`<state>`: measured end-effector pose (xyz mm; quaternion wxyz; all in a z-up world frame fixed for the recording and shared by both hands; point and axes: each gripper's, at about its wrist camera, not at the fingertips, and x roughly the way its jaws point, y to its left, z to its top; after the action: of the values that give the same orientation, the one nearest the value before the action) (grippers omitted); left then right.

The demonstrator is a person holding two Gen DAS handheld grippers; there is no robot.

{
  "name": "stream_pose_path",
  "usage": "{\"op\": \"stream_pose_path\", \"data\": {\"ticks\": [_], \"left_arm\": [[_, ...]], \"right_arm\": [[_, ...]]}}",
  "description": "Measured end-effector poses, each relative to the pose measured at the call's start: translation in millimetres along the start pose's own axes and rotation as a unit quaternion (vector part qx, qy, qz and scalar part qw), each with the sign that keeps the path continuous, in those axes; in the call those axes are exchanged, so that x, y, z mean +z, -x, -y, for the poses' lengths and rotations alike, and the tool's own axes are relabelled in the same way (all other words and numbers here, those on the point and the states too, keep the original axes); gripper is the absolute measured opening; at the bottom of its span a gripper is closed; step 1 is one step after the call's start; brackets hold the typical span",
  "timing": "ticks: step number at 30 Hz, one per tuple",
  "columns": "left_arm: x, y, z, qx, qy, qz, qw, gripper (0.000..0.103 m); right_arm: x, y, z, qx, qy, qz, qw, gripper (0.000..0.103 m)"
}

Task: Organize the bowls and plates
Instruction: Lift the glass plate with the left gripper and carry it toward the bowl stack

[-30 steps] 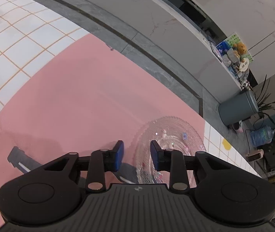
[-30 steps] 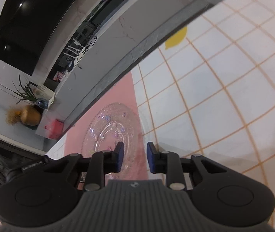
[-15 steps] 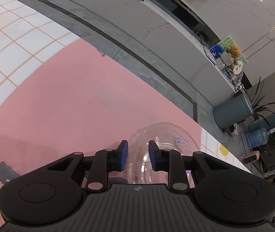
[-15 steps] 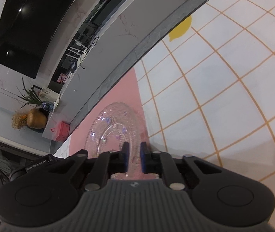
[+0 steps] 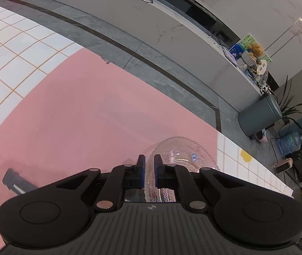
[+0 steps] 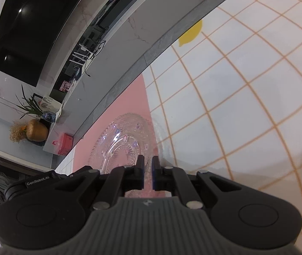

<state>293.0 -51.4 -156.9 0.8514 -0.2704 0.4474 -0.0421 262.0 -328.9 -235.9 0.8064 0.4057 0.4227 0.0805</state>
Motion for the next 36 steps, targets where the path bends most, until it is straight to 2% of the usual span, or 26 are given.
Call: {"op": "stream_pose_path", "data": {"ticks": [18,23,30,36], "left_arm": [[-34.3,67.7,25.9,-0.008,-0.012,0.012,0.9998,0.006],[-58.3,92.0,30.0,-0.004,-0.014,0.009,0.9999,0.006],[-95.6,122.8,20.2,-0.033,0.001,0.005,0.9994,0.006],[-128.3,140.4,12.4,-0.041,-0.002,-0.001,0.9991,0.005]], "right_arm": [[-29.1,84.6,-2.7,0.015,-0.006,0.025,1.0,0.005],[-47.2,114.5,1.6,0.018,-0.002,0.032,0.999,0.004],[-82.8,156.1,23.3,0.033,-0.016,0.032,0.999,0.004],[-113.5,184.3,36.4,0.033,-0.019,0.035,0.999,0.004]]}}
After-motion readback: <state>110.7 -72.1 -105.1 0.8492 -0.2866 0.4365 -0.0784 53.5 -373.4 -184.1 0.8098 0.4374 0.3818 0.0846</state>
